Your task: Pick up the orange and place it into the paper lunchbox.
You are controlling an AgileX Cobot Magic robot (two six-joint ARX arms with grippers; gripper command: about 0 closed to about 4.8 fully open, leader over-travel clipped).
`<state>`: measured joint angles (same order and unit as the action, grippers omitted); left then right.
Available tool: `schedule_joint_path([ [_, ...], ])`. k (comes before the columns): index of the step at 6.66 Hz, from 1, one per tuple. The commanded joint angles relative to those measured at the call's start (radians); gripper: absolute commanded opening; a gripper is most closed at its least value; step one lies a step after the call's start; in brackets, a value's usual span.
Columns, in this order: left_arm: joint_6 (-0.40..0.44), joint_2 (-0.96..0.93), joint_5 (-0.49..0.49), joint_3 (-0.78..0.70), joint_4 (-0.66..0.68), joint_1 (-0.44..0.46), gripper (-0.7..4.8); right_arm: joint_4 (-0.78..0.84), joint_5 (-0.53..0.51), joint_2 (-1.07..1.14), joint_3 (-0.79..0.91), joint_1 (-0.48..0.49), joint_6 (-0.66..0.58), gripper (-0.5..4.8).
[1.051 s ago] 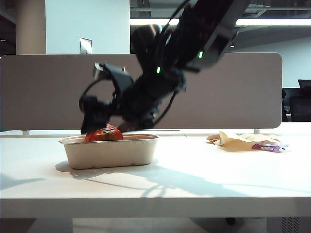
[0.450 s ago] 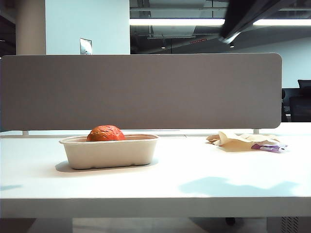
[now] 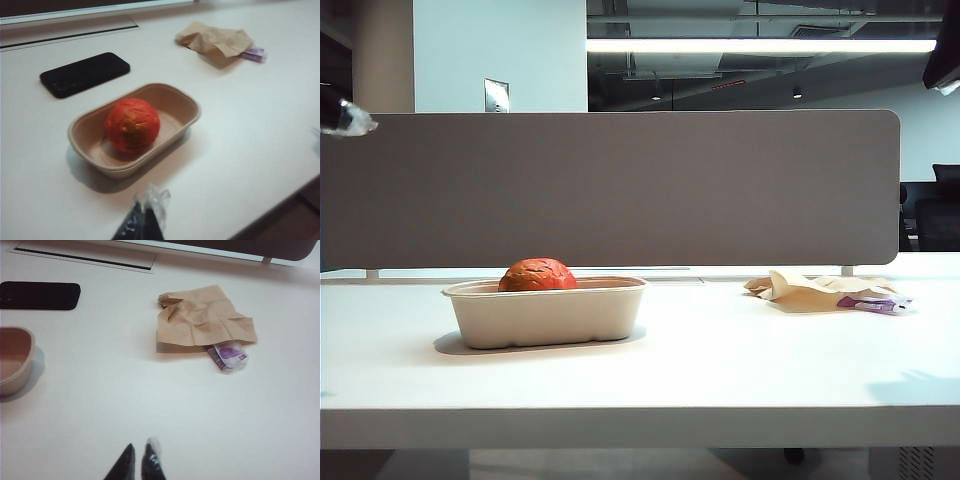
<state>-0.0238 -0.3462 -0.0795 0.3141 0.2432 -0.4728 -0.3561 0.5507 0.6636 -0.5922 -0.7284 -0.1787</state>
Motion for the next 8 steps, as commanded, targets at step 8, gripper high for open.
schedule_joint_path([
  [8, 0.011, 0.151, 0.117, -0.147, -0.252, 0.169, -0.06, 0.016, 0.008, -0.002, -0.004, -0.002, -0.005, 0.32],
])
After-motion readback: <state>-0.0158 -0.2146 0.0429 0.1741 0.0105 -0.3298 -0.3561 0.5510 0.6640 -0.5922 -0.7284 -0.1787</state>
